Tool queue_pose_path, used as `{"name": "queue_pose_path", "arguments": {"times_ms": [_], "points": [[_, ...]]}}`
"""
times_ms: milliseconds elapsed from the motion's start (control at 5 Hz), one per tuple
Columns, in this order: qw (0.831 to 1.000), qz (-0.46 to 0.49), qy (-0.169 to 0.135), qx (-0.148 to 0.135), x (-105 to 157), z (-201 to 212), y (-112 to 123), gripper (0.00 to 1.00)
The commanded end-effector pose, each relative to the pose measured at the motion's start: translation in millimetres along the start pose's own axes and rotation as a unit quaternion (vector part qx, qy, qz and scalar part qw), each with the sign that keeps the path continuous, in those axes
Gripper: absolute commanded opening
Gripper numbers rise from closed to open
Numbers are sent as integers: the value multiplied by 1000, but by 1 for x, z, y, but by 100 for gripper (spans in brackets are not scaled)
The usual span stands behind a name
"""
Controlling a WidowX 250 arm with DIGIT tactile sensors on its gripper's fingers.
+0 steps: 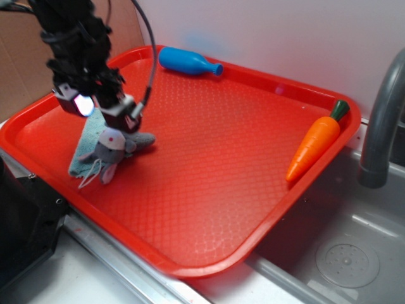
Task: Grab the gray animal.
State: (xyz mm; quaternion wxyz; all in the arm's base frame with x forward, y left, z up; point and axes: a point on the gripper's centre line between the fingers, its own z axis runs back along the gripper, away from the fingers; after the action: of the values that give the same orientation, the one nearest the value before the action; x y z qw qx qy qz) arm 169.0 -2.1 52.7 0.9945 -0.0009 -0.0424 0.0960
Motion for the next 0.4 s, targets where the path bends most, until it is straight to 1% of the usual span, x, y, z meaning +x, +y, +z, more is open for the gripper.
{"name": "queue_pose_path", "arguments": {"times_ms": [0,200], "points": [[1000,-21,-7,-3,-13,-17,-11,100],[1000,6,-9,8,-13,-18,-7,0]]}}
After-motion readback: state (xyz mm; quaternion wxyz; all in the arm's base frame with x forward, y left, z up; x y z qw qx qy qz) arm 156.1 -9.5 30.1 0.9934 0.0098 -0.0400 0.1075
